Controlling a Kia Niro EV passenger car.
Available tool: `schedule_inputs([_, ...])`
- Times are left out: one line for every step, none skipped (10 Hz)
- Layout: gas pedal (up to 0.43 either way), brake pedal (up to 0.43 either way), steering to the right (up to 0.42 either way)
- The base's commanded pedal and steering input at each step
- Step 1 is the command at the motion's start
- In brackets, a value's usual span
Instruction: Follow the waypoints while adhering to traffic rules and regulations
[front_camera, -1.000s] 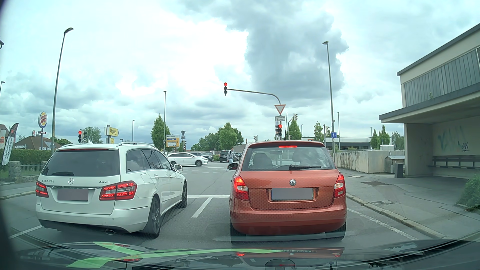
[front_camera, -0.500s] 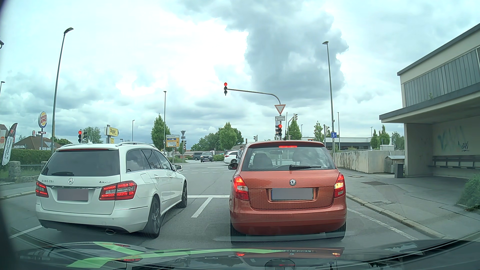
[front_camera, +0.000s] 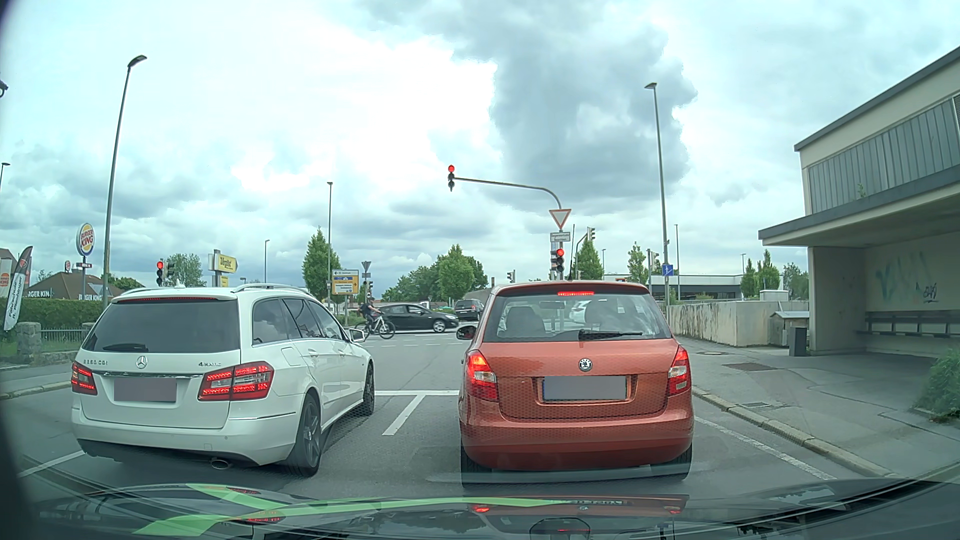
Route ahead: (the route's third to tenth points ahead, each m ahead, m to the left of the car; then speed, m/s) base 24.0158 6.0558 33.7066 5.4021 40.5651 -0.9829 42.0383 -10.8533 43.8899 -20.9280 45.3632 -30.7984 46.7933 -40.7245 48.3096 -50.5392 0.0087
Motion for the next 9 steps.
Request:
schedule_inputs([0.0,0.244,-0.002])
schedule_inputs([0.0,0.244,-0.002])
schedule_inputs([0.0,0.244,-0.002])
schedule_inputs([0.0,0.244,-0.002])
schedule_inputs([0.0,0.244,-0.002])
schedule_inputs([0.0,0.244,-0.002])
schedule_inputs([0.0,0.244,-0.002])
schedule_inputs([0.0,0.244,-0.002])
schedule_inputs([0.0,0.244,-0.002])
